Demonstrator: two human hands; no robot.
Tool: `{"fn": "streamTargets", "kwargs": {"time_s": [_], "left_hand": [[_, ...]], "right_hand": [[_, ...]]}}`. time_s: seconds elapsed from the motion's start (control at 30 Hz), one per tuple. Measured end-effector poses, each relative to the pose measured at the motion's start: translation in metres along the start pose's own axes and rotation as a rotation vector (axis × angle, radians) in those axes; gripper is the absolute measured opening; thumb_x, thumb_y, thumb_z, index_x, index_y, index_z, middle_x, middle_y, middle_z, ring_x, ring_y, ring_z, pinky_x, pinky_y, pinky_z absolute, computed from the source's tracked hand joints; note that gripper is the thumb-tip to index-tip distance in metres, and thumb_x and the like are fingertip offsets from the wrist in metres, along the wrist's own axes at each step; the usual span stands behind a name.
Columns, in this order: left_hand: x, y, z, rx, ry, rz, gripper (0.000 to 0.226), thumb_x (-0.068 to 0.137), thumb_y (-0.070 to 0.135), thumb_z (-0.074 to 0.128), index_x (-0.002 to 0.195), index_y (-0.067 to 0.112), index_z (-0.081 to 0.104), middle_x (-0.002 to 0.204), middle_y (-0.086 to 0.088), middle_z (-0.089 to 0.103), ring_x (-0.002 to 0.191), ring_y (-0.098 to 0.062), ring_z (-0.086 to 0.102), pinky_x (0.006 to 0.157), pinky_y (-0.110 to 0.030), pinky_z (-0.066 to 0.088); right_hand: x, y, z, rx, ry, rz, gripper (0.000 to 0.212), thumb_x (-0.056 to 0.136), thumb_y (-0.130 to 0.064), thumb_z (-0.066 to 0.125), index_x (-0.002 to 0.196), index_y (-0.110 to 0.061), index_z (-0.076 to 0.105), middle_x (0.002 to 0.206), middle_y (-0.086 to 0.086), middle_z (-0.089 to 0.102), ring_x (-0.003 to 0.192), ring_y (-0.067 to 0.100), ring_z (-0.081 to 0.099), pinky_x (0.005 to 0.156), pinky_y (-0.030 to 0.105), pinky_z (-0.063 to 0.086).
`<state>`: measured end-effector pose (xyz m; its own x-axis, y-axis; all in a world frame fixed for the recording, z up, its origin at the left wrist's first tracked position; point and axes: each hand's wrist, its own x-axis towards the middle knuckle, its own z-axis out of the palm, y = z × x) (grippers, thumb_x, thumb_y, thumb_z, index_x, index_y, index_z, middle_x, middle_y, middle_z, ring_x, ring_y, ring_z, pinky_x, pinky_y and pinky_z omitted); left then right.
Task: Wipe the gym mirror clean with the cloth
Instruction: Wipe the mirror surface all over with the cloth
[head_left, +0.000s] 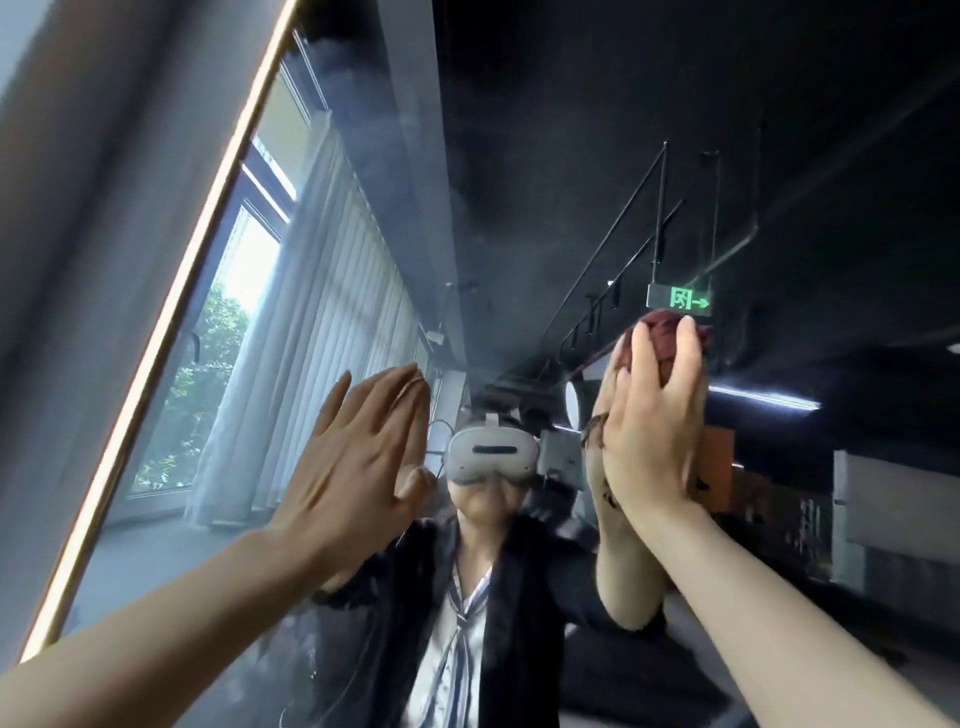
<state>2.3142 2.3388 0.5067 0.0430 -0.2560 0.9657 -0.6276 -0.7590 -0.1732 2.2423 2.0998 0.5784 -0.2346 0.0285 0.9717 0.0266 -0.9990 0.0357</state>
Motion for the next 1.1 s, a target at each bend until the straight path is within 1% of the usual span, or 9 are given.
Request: {"fn": "streamTargets", "kwargs": {"time_s": [0.1,0.23,0.3,0.4,0.5,0.77,0.83,0.97,1.1], "left_hand": [[0.014,-0.009,-0.002,0.005,0.024,-0.041,0.073,0.075,0.036,0.058,0.139,0.000,0.051,0.144,-0.017,0.051,0.133,-0.032,0.045,0.113,-0.053,0.030],[0.027,-0.018,-0.006,-0.025,0.057,-0.112,0.073,0.079,0.042,0.045,0.138,0.000,0.051,0.142,-0.018,0.053,0.131,-0.035,0.050,0.113,-0.056,0.035],[0.028,-0.029,-0.007,-0.018,0.065,-0.129,0.074,0.079,0.043,0.045,0.140,0.002,0.050,0.144,-0.016,0.052,0.132,-0.033,0.048,0.116,-0.052,0.031],[0.030,-0.052,-0.008,0.033,0.080,-0.100,0.073,0.080,0.043,0.049,0.140,0.002,0.051,0.143,-0.016,0.052,0.130,-0.033,0.048,0.114,-0.046,0.026],[0.036,-0.070,-0.011,0.045,0.090,-0.107,0.073,0.081,0.044,0.047,0.140,0.000,0.051,0.143,-0.018,0.052,0.129,-0.036,0.050,0.112,-0.052,0.033],[0.047,-0.093,-0.008,0.038,0.148,-0.239,0.072,0.084,0.047,0.037,0.139,0.003,0.053,0.142,-0.018,0.053,0.128,-0.034,0.046,0.109,-0.055,0.037],[0.049,-0.100,-0.009,0.037,0.155,-0.236,0.069,0.086,0.047,0.037,0.137,0.004,0.055,0.141,-0.018,0.054,0.127,-0.036,0.049,0.108,-0.056,0.038],[0.054,-0.122,-0.012,0.056,0.173,-0.224,0.064,0.089,0.046,0.038,0.137,0.008,0.055,0.142,-0.015,0.054,0.129,-0.035,0.049,0.110,-0.055,0.036],[0.057,-0.144,-0.014,0.062,0.204,-0.245,0.064,0.091,0.047,0.035,0.137,0.008,0.057,0.142,-0.015,0.055,0.135,-0.037,0.044,0.113,-0.059,0.032]], "right_hand": [[0.013,-0.040,0.031,0.010,0.024,-0.034,0.045,0.096,0.001,0.056,0.141,0.003,0.049,0.151,0.032,0.038,0.135,0.051,0.043,0.106,0.062,0.044],[-0.031,-0.096,0.045,0.036,-0.195,-0.448,0.055,0.083,0.007,0.055,0.138,0.003,0.056,0.149,0.029,0.044,0.129,0.047,0.051,0.107,0.048,0.040],[-0.022,-0.081,0.037,0.048,-0.242,-0.575,0.054,0.083,0.005,0.064,0.136,-0.003,0.059,0.147,0.026,0.048,0.125,0.047,0.055,0.098,0.054,0.049],[0.029,-0.047,0.029,-0.043,-0.117,-0.279,0.046,0.090,0.002,0.066,0.135,-0.002,0.059,0.149,0.027,0.044,0.130,0.053,0.046,0.097,0.065,0.049],[0.075,-0.049,0.039,-0.087,-0.005,0.021,0.042,0.100,-0.002,0.053,0.141,0.003,0.050,0.155,0.029,0.032,0.138,0.050,0.038,0.110,0.058,0.042],[0.036,-0.133,0.081,0.036,-0.210,-0.603,0.059,0.076,0.006,0.066,0.134,-0.002,0.060,0.145,0.026,0.050,0.122,0.047,0.056,0.088,0.050,0.056],[0.057,-0.114,0.077,-0.034,-0.164,-0.534,0.059,0.079,0.008,0.070,0.135,-0.006,0.060,0.147,0.023,0.048,0.133,0.047,0.046,0.101,0.050,0.048],[0.096,-0.108,0.078,-0.085,-0.043,-0.031,0.052,0.093,0.007,0.058,0.144,0.000,0.048,0.156,0.028,0.031,0.142,0.049,0.032,0.114,0.051,0.034],[0.079,-0.182,0.111,-0.009,-0.152,-0.174,0.062,0.088,0.002,0.062,0.147,0.004,0.041,0.160,0.029,0.024,0.142,0.049,0.033,0.112,0.049,0.040]]}}
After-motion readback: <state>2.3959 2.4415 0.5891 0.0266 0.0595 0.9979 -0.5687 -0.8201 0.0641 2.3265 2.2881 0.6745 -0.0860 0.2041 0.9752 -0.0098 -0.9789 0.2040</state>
